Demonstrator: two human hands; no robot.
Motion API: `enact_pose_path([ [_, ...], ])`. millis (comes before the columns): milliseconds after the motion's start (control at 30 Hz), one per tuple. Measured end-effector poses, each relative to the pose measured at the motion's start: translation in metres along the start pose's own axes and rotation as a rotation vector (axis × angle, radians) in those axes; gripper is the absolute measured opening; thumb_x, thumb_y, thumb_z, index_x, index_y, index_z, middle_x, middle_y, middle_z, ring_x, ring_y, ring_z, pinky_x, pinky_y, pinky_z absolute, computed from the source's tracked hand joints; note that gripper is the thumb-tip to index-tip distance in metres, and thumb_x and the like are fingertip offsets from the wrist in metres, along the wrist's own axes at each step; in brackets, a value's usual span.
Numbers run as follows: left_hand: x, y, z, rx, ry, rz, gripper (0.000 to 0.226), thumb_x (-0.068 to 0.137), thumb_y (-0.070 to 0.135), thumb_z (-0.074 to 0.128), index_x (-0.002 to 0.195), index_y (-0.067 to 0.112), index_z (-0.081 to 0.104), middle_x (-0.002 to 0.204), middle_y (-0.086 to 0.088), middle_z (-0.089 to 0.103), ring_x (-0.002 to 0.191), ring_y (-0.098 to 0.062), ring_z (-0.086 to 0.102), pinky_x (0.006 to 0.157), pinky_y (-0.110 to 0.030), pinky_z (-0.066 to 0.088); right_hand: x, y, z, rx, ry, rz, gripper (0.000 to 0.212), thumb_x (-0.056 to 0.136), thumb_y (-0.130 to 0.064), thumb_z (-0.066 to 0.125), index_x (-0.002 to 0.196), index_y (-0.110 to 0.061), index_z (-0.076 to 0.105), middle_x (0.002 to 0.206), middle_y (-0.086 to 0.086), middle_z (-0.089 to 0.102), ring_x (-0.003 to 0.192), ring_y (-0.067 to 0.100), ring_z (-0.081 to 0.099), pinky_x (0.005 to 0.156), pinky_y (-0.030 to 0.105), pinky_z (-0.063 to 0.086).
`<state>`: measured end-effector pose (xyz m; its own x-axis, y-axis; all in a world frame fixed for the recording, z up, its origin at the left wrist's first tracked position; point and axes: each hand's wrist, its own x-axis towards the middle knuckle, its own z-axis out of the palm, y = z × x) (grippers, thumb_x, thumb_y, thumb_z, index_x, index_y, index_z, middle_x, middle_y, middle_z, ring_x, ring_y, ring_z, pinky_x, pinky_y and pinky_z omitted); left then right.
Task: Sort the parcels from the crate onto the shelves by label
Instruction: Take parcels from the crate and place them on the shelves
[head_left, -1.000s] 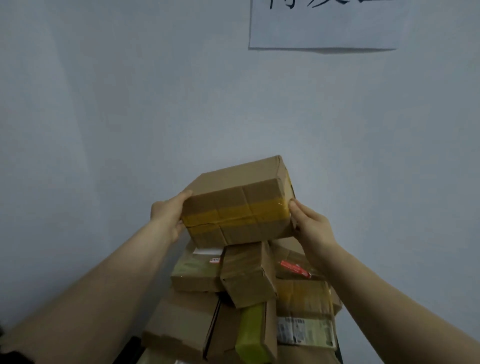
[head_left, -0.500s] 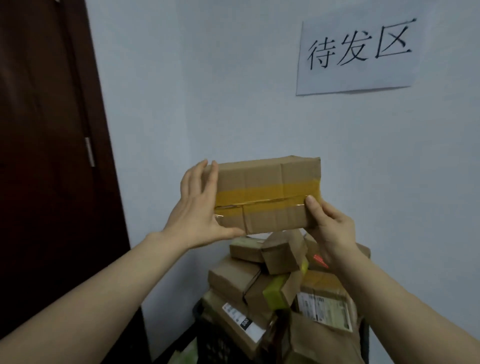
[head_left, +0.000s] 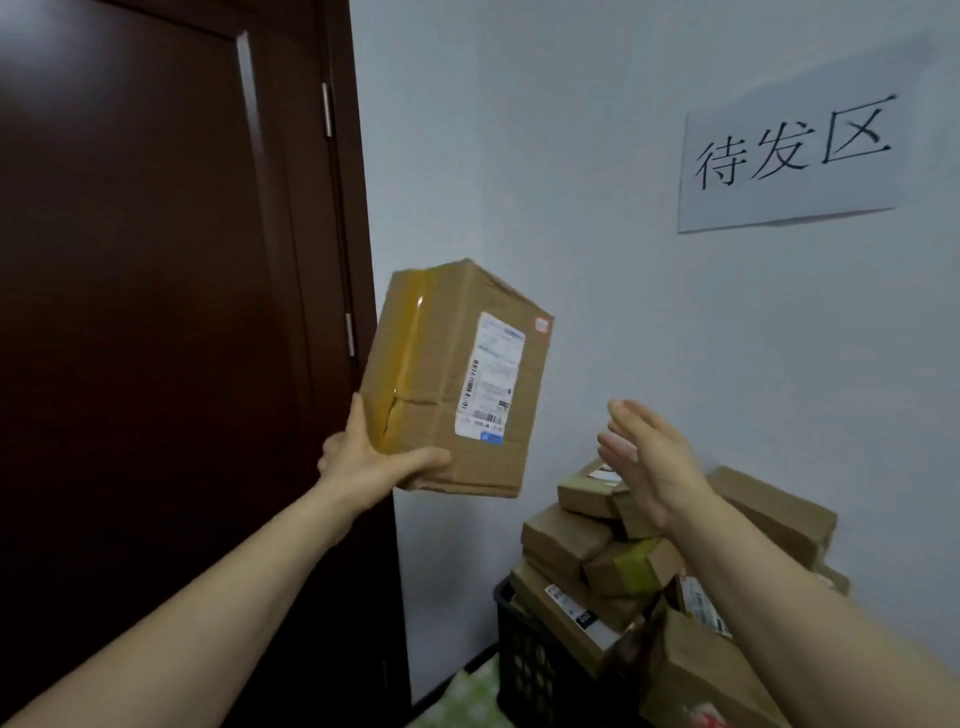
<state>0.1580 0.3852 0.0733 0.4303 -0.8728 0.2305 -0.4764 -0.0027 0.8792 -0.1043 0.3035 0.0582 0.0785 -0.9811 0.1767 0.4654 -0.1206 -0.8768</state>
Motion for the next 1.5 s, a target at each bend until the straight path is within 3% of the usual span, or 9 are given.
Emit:
enact_pose_path([
  [133, -0.008, -0.026, -0.011, -0.637, -0.227, -0.094, 0.107, 0.039, 0.032, 0.085, 0.136, 0.03, 0.041, 0.106, 0.007, 0.065, 0.09, -0.008, 0.061, 0.071, -0.029, 0.049, -0.014, 0.035, 0.018, -0.148, -0.09, 0.216, 0.035, 0.073, -0.04, 0.075, 0.096, -0.022, 0.056, 0.073, -0.002, 0.054, 0.069, 0.01, 0.052, 0.096, 0.034, 0.045],
  [267, -0.009, -0.051, -0.019, -0.75, -0.301, -0.152, 0.105, 0.037, 0.037, 0.08, 0.135, 0.035, 0.044, 0.116, 0.001, 0.065, 0.1, -0.015, 0.06, 0.085, -0.036, 0.049, -0.026, 0.054, 0.043, -0.195, -0.208, 0.285, 0.081, 0.053, -0.05, 0.083, 0.124, -0.021, 0.056, 0.123, 0.006, 0.061, 0.114, 0.022, 0.053, 0.097, 0.041, 0.038],
  [433, -0.01, -0.066, -0.032, -0.725, -0.401, -0.146, 0.097, 0.046, 0.035, 0.081, 0.135, 0.038, 0.046, 0.124, -0.002, 0.064, 0.109, -0.019, 0.057, 0.087, -0.038, 0.048, -0.025, 0.067, 0.058, -0.099, -0.338, 0.277, 0.061, 0.053, -0.047, 0.083, 0.11, -0.033, 0.068, 0.117, 0.005, 0.065, 0.091, 0.02, 0.057, 0.07, 0.033, 0.043],
  [867, -0.021, -0.071, -0.045, -0.79, -0.646, -0.071, 0.101, 0.033, 0.031, 0.092, 0.127, 0.024, 0.056, 0.123, -0.008, 0.065, 0.099, -0.019, 0.067, 0.085, -0.034, 0.053, -0.022, 0.075, 0.053, -0.037, -0.435, 0.256, 0.097, 0.042, -0.045, 0.091, 0.13, -0.028, 0.055, 0.129, 0.011, 0.061, 0.127, 0.037, 0.048, 0.102, 0.062, 0.038],
  [1000, -0.019, -0.07, -0.05, -0.767, -0.541, -0.139, 0.096, 0.025, 0.045, 0.092, 0.115, 0.025, 0.064, 0.112, -0.004, 0.07, 0.101, -0.015, 0.065, 0.091, -0.039, 0.047, -0.025, 0.084, 0.057, 0.052, -0.398, 0.339, 0.11, 0.034, -0.043, 0.094, 0.134, -0.028, 0.049, 0.131, 0.014, 0.059, 0.127, 0.037, 0.049, 0.101, 0.064, 0.037],
  [1100, -0.017, -0.061, -0.049, -0.883, -0.35, -0.186, 0.083, 0.034, 0.058, 0.086, 0.109, 0.027, 0.068, 0.129, -0.008, 0.06, 0.131, -0.02, 0.044, 0.093, -0.041, 0.044, -0.032, 0.093, 0.072, 0.165, -0.265, 0.405, 0.103, 0.039, -0.044, 0.089, 0.133, -0.029, 0.048, 0.128, 0.016, 0.06, 0.118, 0.037, 0.056, 0.09, 0.061, 0.046],
  [1200, -0.024, -0.055, -0.035, -0.943, -0.253, -0.252, 0.139, 0.014, 0.064, 0.086, 0.141, 0.037, 0.035, 0.156, -0.013, 0.015, 0.146, -0.026, 0.009, 0.102, -0.055, 0.033, -0.041, 0.099, 0.089, 0.299, -0.126, 0.458, 0.078, 0.055, -0.044, 0.081, 0.125, -0.033, 0.049, 0.123, 0.018, 0.059, 0.11, 0.035, 0.059, 0.078, 0.053, 0.052],
  [1333, -0.036, -0.061, -0.007, -0.81, -0.346, -0.298, 0.107, 0.038, 0.055, 0.081, 0.135, 0.036, 0.043, 0.127, -0.001, 0.057, 0.116, -0.02, 0.05, 0.075, -0.051, 0.051, -0.046, 0.11, 0.104, 0.29, -0.116, 0.444, 0.077, 0.057, -0.047, 0.077, 0.127, -0.035, 0.046, 0.124, 0.014, 0.061, 0.109, 0.032, 0.06, 0.074, 0.046, 0.054],
  [1500, -0.019, -0.064, -0.032, -0.696, -0.182, -0.232, 0.092, 0.039, 0.037, 0.084, 0.126, 0.029, 0.054, 0.1, 0.001, 0.071, 0.095, -0.021, 0.065, 0.068, -0.042, 0.054, -0.036, 0.103, 0.085, 0.141, -0.126, 0.446, 0.117, 0.038, -0.065, 0.083, 0.14, -0.044, 0.03, 0.144, 0.014, 0.035, 0.128, 0.032, 0.037, 0.109, 0.063, 0.022],
])
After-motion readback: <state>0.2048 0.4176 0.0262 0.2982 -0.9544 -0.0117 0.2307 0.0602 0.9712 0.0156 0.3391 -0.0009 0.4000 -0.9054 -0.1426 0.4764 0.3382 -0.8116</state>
